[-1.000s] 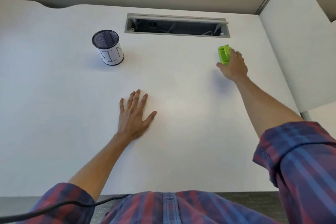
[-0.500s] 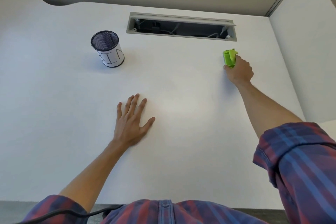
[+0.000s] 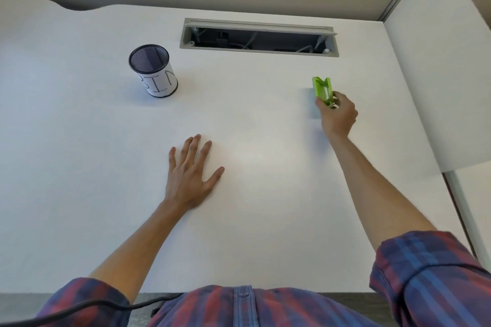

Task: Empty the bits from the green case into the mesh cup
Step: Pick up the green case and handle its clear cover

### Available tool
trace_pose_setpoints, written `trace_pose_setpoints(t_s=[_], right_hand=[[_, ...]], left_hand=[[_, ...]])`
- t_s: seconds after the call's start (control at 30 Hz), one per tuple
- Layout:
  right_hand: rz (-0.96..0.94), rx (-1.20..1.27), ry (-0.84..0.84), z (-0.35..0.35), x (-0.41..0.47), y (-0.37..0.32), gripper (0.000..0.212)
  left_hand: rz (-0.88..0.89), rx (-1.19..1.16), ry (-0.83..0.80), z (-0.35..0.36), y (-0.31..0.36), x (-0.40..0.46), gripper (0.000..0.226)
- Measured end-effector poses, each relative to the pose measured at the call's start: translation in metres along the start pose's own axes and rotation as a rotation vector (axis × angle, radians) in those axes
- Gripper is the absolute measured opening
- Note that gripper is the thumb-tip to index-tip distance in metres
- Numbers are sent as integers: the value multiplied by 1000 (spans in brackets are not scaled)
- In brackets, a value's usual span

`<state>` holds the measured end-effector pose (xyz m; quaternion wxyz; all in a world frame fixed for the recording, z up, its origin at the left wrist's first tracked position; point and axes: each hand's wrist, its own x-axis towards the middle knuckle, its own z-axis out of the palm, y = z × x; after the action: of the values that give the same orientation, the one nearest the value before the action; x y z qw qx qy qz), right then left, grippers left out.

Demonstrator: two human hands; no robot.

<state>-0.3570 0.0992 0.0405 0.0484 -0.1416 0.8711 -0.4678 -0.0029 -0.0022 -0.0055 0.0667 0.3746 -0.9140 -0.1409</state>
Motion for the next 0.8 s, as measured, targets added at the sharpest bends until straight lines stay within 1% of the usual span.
trace_pose_setpoints(t_s=[0.13, 0.2, 0.27, 0.33, 0.47, 0.57, 0.7, 0.8], right_hand=[[313, 488, -47, 0, -35, -3, 38], [406, 617, -114, -1, -56, -3, 34], [458, 694, -170, -4, -79, -6, 18], [486, 756, -216, -9, -103, -11, 11], [527, 843, -316, -17, -143, -23, 16], [557, 909, -364, -24, -169, -34, 18], [589, 982, -433, -32, -193, -45, 22], [586, 1010, -480, -37, -208, -52, 17]], left_hand=[[3, 5, -7, 0, 0, 0, 75], [5, 13, -11, 0, 1, -1, 76], [3, 19, -19, 0, 1, -1, 77], [5, 23, -26, -1, 1, -2, 78], [2, 18, -53, -2, 1, -1, 80], [-14, -22, -58, -3, 3, -1, 73], [0, -62, -29, -5, 11, -7, 69], [0, -175, 16, -9, 20, -16, 66]])
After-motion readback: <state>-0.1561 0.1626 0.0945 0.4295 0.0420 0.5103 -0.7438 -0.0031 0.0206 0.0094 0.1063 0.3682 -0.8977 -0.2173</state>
